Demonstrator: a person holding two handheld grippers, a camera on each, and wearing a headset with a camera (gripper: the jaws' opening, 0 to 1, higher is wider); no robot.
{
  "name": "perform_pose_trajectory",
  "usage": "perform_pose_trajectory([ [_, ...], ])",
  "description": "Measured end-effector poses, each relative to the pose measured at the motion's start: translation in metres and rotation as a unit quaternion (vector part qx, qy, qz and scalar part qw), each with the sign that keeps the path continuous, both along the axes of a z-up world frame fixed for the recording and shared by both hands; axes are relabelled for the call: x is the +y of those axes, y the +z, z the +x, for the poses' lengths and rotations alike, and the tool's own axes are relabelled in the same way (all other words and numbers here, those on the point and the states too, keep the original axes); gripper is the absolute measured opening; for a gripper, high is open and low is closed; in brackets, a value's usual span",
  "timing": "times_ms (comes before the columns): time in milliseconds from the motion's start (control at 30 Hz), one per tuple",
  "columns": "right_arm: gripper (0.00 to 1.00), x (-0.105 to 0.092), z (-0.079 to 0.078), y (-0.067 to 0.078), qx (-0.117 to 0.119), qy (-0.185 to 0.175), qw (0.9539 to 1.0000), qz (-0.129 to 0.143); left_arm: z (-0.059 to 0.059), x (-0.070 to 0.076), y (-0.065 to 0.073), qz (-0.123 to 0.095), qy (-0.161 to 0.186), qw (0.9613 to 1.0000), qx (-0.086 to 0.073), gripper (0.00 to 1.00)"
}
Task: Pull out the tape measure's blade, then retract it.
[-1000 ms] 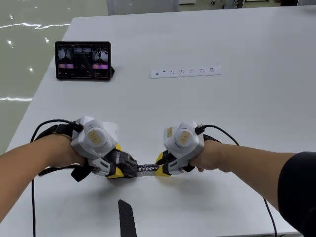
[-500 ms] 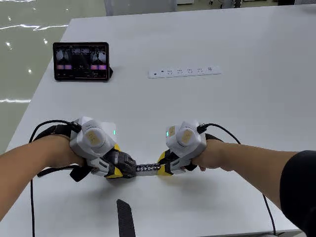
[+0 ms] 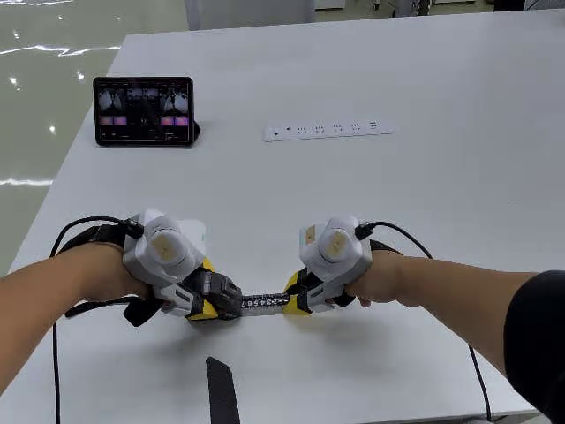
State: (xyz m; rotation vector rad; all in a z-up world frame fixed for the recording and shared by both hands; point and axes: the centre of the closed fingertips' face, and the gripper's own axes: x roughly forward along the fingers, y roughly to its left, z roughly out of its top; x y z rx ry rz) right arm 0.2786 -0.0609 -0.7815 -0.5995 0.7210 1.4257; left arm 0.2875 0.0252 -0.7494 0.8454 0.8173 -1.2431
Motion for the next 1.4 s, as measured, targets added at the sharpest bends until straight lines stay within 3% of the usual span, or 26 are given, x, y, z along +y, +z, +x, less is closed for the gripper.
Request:
perform_pose_trajectory([
  [1400,0.09,-0.028,0.001,0.001,0.002,-0.013,0.9999,-0.009,-0.001,-0.002,0.002,-0.006,0.003,1.0000,-0.003,0.31],
])
